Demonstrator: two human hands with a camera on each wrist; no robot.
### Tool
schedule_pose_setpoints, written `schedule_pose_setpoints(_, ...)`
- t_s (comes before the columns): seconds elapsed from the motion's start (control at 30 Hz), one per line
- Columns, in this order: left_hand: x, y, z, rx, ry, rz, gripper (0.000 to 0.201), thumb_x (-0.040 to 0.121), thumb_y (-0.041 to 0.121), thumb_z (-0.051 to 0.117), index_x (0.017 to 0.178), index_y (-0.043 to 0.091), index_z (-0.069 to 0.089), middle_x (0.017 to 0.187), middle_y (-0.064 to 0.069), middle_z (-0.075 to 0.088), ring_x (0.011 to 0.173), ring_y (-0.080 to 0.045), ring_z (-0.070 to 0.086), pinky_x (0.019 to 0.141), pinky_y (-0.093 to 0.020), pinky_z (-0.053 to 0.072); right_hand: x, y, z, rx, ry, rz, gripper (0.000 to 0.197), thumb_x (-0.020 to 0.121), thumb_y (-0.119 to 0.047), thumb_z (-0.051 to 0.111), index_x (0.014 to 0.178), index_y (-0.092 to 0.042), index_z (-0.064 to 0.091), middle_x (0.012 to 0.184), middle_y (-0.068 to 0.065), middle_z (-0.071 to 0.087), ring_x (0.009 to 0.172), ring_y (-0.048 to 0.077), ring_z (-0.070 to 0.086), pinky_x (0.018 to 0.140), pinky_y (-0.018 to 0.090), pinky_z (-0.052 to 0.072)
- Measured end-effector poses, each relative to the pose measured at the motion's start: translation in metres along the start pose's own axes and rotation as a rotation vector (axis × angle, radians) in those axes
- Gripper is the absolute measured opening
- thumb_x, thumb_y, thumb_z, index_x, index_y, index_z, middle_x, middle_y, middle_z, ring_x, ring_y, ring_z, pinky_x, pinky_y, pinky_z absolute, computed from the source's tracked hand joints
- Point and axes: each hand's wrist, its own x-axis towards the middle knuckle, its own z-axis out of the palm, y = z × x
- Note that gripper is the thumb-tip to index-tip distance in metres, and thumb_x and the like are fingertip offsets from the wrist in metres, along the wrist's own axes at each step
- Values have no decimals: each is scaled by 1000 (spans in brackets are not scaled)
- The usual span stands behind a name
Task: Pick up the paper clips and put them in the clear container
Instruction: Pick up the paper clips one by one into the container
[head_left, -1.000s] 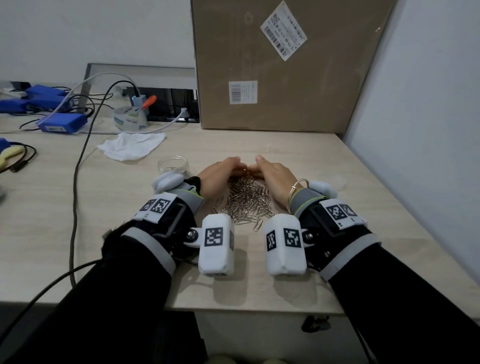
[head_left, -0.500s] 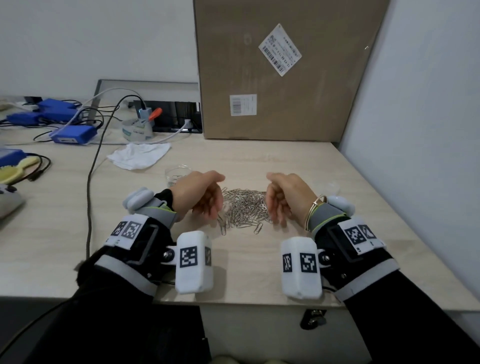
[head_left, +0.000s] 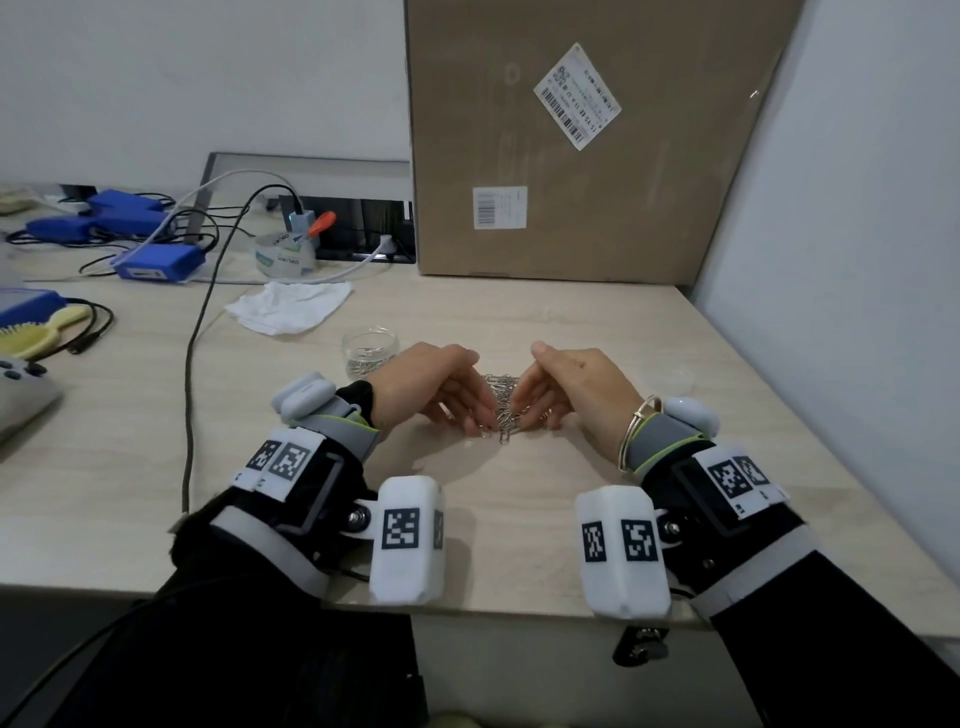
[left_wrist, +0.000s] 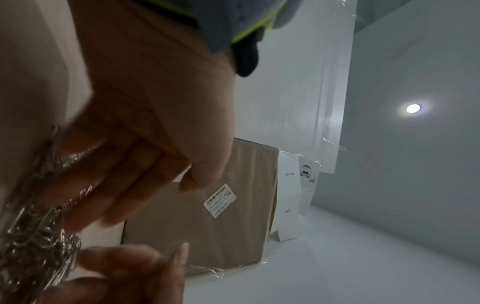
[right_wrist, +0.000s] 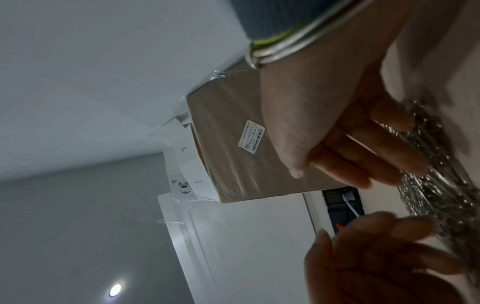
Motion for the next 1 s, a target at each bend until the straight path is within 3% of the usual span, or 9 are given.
schedule_pose_setpoints(0.07,2,-1,-3,25,230,128,38,95,21,43,69,7,68,70,-12,71,49,-10,58,46,-19,39,1,4,-3,-66,141,-102,38,93,-34,48,67,-12,66,67,8,69,52,19,61,47,18,43)
schedule_pose_setpoints(0.13,6,-6,-11,179,558,236,24,91,23,53,71,14,64,71,-4,68,52,-5,54,54,-17,41,4,8,-6,-145,235,-163,25,88,-31,58,74,-12,66,67,2,67,55,14,58,58,25,48)
schedule_pose_setpoints(0.2,10,-12,-21,331,826,243,10,85,28,61,85,18,61,81,3,64,69,-11,56,68,-26,43,6,12,-8,-262,259,-177,14,83,-30,65,81,-16,67,72,-3,65,63,12,56,65,27,48)
schedule_pose_setpoints(0.3,14,-20,-30,478,1007,81,42,77,34,68,113,16,55,116,-7,55,109,-27,50,91,-38,39,5,14,-8,-434,212,-154,19,78,-33,70,93,-22,67,89,-4,61,78,13,55,67,15,41)
schedule_pose_setpoints(0.43,15,-24,-30,473,918,-205,85,75,41,72,143,13,28,147,-12,28,134,-32,32,106,-45,29,6,14,-9,-573,73,-92,49,69,-43,74,113,-24,63,107,-4,50,106,15,49,90,24,42)
schedule_pose_setpoints(0.53,22,-29,-33,396,821,-241,89,79,37,70,144,2,21,145,-20,35,131,-38,38,106,-44,33,9,18,-10,-687,20,-66,58,65,-49,76,116,-25,61,106,-6,46,111,20,48,102,35,40)
schedule_pose_setpoints(0.7,29,-33,-34,436,769,-230,70,82,38,66,133,-1,38,136,-21,46,123,-39,47,102,-44,39,12,18,-6,-708,11,-120,40,71,-39,75,106,-20,68,96,-4,50,96,16,52,93,29,42)
schedule_pose_setpoints(0.9,33,-29,-22,383,659,-18,73,80,41,67,138,8,38,134,-10,50,121,-28,51,104,-43,40,16,16,-4,-697,30,-187,17,76,-25,72,90,-15,68,88,0,58,79,13,51,76,25,40)
schedule_pose_setpoints(1.0,32,-26,-15,378,569,23,73,81,39,67,140,8,36,135,-9,51,119,-24,52,102,-34,41,16,15,-3,-728,27,-218,13,79,-22,70,87,-12,66,85,0,59,77,12,50,73,22,37)
